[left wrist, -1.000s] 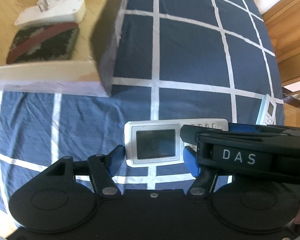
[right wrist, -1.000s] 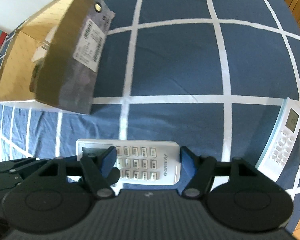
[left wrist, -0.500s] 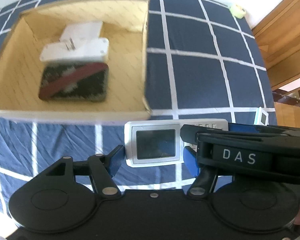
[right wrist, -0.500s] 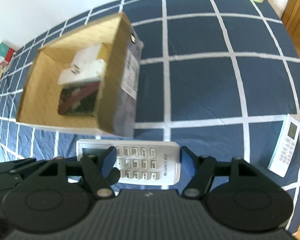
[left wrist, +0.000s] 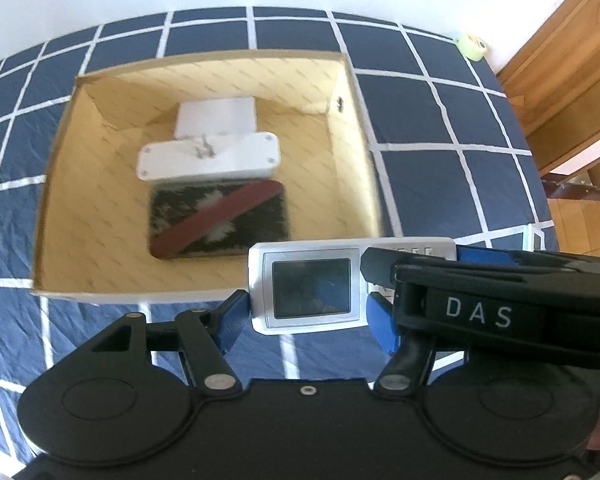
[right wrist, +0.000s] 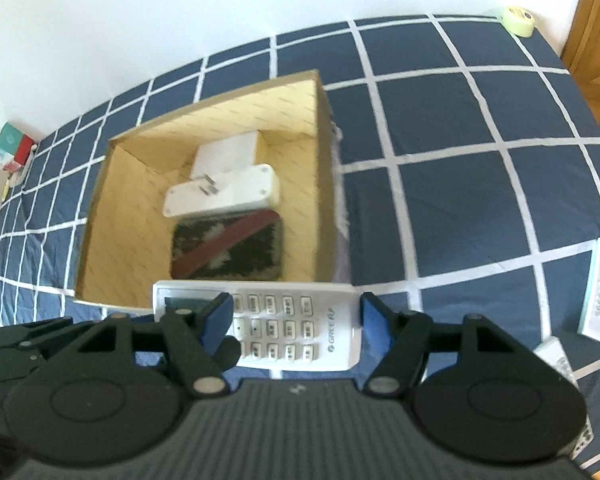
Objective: Organize objects
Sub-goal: 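Lift the remote with the right gripper and carry it over the box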
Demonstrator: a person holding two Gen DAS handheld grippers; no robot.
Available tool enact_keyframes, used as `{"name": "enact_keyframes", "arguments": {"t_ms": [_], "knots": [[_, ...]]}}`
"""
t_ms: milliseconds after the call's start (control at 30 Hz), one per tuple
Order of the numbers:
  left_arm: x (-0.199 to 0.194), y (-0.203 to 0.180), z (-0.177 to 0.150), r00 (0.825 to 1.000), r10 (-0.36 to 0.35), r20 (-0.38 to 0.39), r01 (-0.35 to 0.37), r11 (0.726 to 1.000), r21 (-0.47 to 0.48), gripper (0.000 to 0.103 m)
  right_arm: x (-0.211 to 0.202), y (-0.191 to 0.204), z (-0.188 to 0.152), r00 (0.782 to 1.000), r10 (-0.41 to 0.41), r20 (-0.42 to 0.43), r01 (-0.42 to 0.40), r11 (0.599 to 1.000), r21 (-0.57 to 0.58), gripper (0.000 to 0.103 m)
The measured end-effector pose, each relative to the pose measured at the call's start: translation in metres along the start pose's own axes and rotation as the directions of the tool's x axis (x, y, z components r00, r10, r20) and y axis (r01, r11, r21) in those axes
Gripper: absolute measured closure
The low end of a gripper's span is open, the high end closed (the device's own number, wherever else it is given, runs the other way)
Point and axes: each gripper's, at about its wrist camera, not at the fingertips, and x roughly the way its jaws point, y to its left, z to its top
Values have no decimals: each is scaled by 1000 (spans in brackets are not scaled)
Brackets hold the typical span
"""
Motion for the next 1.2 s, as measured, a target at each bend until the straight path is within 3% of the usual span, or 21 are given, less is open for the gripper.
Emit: {"name": "enact_keyframes", "arguments": {"t_ms": [533, 900, 1200], "knots": [[2, 72, 31, 1000, -9, 3, 9, 999, -40, 40, 36, 68, 32, 1000, -7, -11, 7, 1000, -31, 35], [50, 106, 67, 996, -16, -83, 11, 998, -63, 40, 95, 74, 65, 995, -12, -100, 11, 1000, -12, 35], [94, 118, 79, 986, -39, -165, 25, 996, -84, 40, 140, 65, 74, 983, -32, -183, 33, 999, 6, 34]]}}
